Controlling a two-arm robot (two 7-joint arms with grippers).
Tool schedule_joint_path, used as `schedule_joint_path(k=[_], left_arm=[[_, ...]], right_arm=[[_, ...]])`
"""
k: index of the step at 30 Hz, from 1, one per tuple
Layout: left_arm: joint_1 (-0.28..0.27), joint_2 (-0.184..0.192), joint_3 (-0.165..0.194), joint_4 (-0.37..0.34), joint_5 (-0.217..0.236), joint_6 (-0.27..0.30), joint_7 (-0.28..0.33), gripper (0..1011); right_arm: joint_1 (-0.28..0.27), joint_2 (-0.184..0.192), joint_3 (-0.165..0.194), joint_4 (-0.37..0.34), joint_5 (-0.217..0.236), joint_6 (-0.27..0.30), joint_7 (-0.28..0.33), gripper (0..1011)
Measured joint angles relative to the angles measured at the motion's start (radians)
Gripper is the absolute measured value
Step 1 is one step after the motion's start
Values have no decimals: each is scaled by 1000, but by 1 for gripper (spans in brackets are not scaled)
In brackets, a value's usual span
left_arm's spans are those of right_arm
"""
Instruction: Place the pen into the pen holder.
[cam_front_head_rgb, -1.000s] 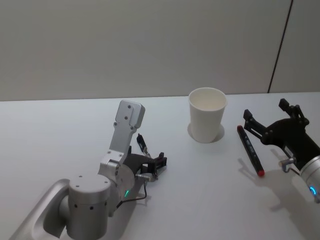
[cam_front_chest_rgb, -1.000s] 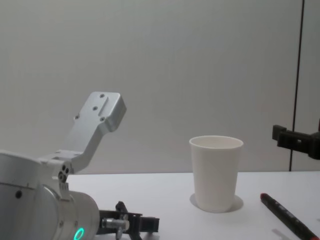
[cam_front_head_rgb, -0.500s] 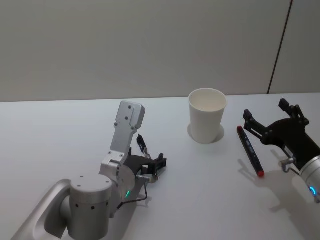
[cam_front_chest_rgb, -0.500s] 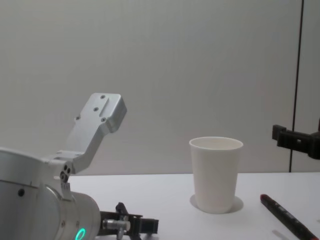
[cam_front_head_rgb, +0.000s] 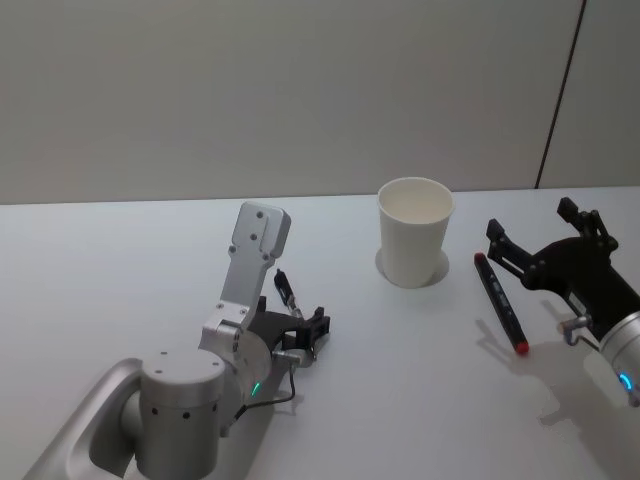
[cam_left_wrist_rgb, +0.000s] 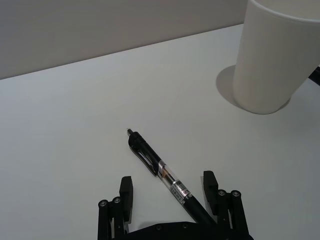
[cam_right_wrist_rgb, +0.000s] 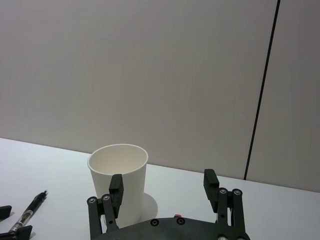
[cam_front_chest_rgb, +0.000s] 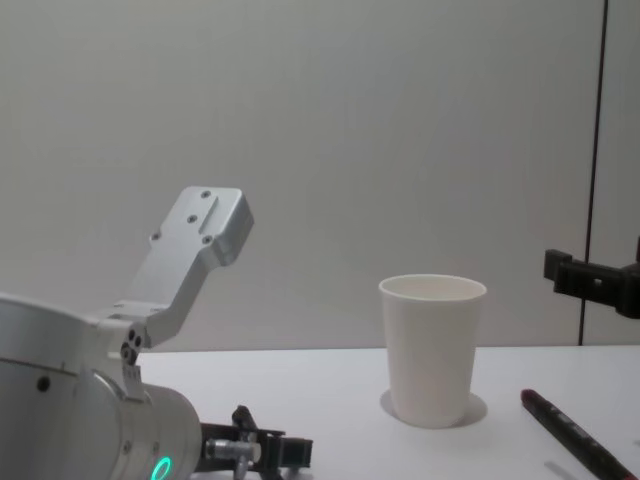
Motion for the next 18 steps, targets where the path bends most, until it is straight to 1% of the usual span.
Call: schedule_joint_path(k=[5,9,13,15,18], left_arm=[[0,0,0,0,3,0,-2,842],[1,0,1,-2,14,0,-11,818],[1,2,4,-5,35,1,-26,787],[1,3,4,-6,41,1,-30,750],[2,3,6,-10,51,1,-41,655]], right_arm=[[0,0,0,0,0,0,0,1008],[0,0,0,0,0,0,0,1009],[0,0,0,0,0,0,0,1009],[0,0,0,0,0,0,0,1008],[0,0,0,0,0,0,0,1008]])
